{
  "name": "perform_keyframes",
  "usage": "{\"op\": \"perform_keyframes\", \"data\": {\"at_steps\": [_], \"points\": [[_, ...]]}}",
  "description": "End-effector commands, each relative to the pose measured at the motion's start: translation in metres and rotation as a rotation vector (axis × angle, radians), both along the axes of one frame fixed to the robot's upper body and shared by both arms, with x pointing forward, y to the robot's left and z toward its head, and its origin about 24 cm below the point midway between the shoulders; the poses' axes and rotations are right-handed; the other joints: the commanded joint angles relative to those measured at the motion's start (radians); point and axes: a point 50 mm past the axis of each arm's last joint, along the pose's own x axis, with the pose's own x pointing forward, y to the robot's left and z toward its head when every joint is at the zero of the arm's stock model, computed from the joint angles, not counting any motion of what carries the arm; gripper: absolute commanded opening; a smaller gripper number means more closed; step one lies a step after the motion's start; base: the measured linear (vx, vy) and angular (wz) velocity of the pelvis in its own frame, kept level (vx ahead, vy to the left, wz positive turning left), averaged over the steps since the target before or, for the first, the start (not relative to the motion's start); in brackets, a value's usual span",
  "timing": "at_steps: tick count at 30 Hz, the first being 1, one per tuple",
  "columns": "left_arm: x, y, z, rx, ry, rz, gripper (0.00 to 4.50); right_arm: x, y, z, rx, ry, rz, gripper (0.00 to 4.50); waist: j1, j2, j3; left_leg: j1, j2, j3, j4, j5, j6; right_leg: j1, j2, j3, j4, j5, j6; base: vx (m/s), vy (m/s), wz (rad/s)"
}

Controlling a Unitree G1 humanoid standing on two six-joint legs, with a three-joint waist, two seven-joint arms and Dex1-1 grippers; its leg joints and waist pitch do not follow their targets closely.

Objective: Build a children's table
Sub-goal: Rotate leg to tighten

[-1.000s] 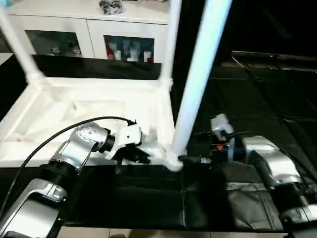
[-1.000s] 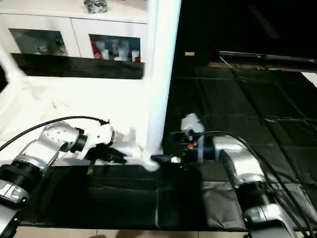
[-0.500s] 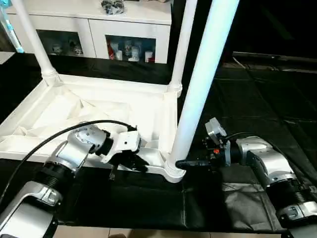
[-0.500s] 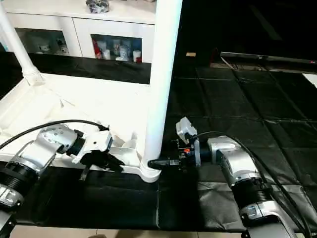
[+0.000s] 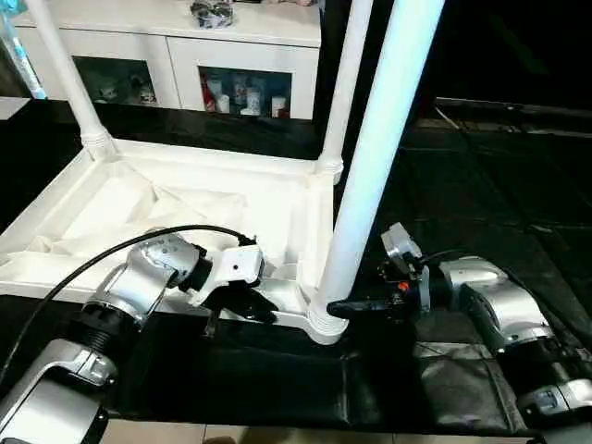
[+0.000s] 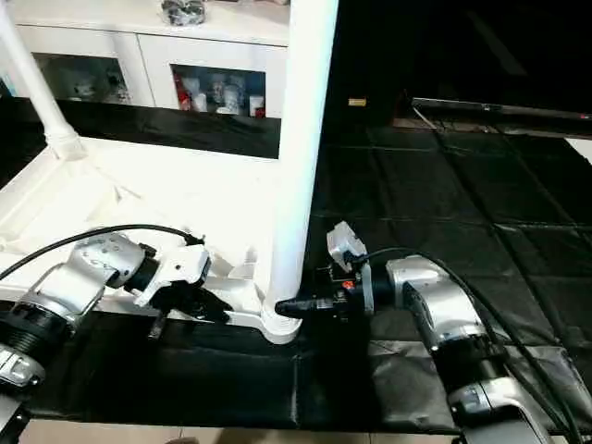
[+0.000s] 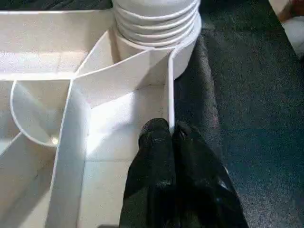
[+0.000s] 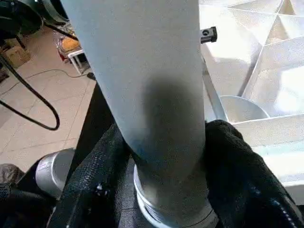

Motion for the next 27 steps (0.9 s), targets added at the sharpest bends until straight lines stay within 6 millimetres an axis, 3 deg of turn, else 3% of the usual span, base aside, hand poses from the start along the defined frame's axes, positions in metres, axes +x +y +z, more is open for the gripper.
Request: {"op": "perform_keyframes", "data": {"at_steps": [1,3,4,7,8,10,12,13,14,15,16,21,22,25,26,27], "points": [[0.007,-0.009,-0.005,0.001,0.001,0.099,0.0,-0.005,0.008,-0.003,0.054,0.039,-0.011,2.07,-0.004,0.007,-0.059,0.012,0.038,-0.002,-0.071,-0.192,0.018,0.049,-0.069,0.065,-0.069,-0.273,-0.181,0.0,0.0,0.0],[0.015,-0.014,-0.002,-0.032,-0.01,0.196,0.0,-0.001,0.012,-0.008,0.064,0.043,-0.129,2.07,0.0,0.007,-0.058,0.017,0.038,-0.004,-0.072,-0.214,0.006,0.045,-0.07,0.064,-0.075,-0.317,-0.172,0.0,0.0,0.0],[0.02,-0.017,-0.001,-0.047,-0.021,0.247,0.0,0.001,0.014,-0.011,0.067,0.035,-0.191,2.07,-0.004,0.004,-0.056,0.012,0.034,-0.007,-0.074,-0.222,-0.004,0.048,-0.071,0.063,-0.078,-0.354,-0.156,0.0,0.0,0.0],[0.031,-0.027,0.003,-0.084,-0.046,0.373,0.0,0.007,0.024,-0.022,0.035,0.044,-0.361,2.06,-0.012,0.003,-0.053,0.012,0.03,-0.013,-0.075,-0.247,-0.019,0.046,-0.074,0.058,-0.091,-0.451,-0.111,0.0,0.0,0.0],[0.031,-0.027,0.003,-0.084,-0.046,0.373,0.0,0.007,0.024,-0.022,0.035,0.044,-0.361,2.04,-0.018,0.002,-0.054,0.011,0.029,-0.014,-0.076,-0.25,-0.021,0.047,-0.074,0.057,-0.093,-0.467,-0.103,0.0,0.0,0.0],[0.042,-0.04,0.007,-0.124,-0.066,0.482,0.0,0.014,0.041,-0.033,0.012,0.074,-0.53,2.03,-0.034,0.004,-0.05,0.003,0.025,-0.017,-0.077,-0.258,-0.02,0.049,-0.074,0.051,-0.103,-0.522,-0.073,0.0,0.0,0.0],[0.046,-0.048,0.01,-0.147,-0.075,0.531,0.0,0.02,0.05,-0.035,0.027,0.108,-0.627,2.02,-0.046,0.005,-0.052,0.013,0.021,-0.019,-0.071,-0.283,-0.026,0.041,-0.076,0.045,-0.113,-0.572,-0.066,0.0,0.0,0.0],[0.053,-0.057,0.013,-0.165,-0.094,0.594,0.0,0.028,0.062,-0.035,0.039,0.142,-0.72,2.02,-0.051,0.008,-0.055,0.004,0.021,-0.022,-0.075,-0.262,-0.021,0.049,-0.075,0.046,-0.109,-0.54,-0.065,0.0,0.0,0.0],[0.056,-0.062,0.015,-0.171,-0.101,0.628,0.0,0.033,0.068,-0.034,0.038,0.153,-0.765,2.01,-0.056,0.009,-0.053,0.001,0.022,-0.024,-0.077,-0.265,-0.021,0.046,-0.072,0.044,-0.107,-0.535,-0.068,0.0,0.0,0.0],[0.06,-0.066,0.017,-0.186,-0.104,0.676,0.0,0.039,0.074,-0.034,0.02,0.162,-0.827,2.01,-0.06,0.011,-0.056,0.008,0.019,-0.023,-0.073,-0.281,-0.023,0.043,-0.073,0.042,-0.113,-0.536,-0.067,0.0,0.0,0.0],[0.061,-0.068,0.018,-0.192,-0.106,0.693,0.0,0.041,0.075,-0.033,0.015,0.164,-0.845,2.01,-0.062,0.011,-0.055,0.008,0.019,-0.023,-0.074,-0.276,-0.021,0.043,-0.073,0.043,-0.112,-0.519,-0.075,0.0,0.0,0.0],[0.069,-0.078,0.026,-0.197,-0.147,0.767,0.0,0.055,0.088,-0.026,0.001,0.141,-0.952,2.01,-0.066,0.008,-0.066,-0.001,0.023,-0.017,-0.071,-0.194,0.0,0.052,-0.068,0.056,-0.079,-0.291,-0.155,0.0,0.0,0.0],[0.069,-0.078,0.026,-0.196,-0.147,0.765,0.0,0.056,0.088,-0.026,0.002,0.141,-0.956,2.57,-0.065,0.005,-0.065,-0.004,0.023,-0.014,-0.07,-0.165,0.015,0.053,-0.067,0.058,-0.074,-0.234,-0.175,0.0,0.0,0.0],[0.069,-0.078,0.026,-0.185,-0.154,0.758,0.0,0.057,0.086,-0.026,-0.003,0.124,-0.984,2.74,-0.062,0.008,-0.071,-0.006,0.023,-0.013,-0.066,-0.099,0.041,0.061,-0.066,0.06,-0.056,-0.12,-0.207,0.06,-0.008,0.01],[0.069,-0.077,0.025,-0.176,-0.161,0.758,0.0,0.057,0.085,-0.027,-0.005,0.12,-0.991,2.81,-0.063,0.009,-0.074,-0.007,0.023,-0.012,-0.063,-0.052,0.063,0.063,-0.065,0.061,-0.044,-0.025,-0.235,0.0,0.0,0.0],[0.069,-0.075,0.023,-0.165,-0.166,0.755,0.0,0.057,0.082,-0.028,0.0,0.116,-1.002,2.93,-0.063,0.01,-0.074,-0.007,0.023,-0.012,-0.063,-0.046,0.069,0.064,-0.065,0.06,-0.043,-0.01,-0.242,0.0,0.0,0.0]]}}
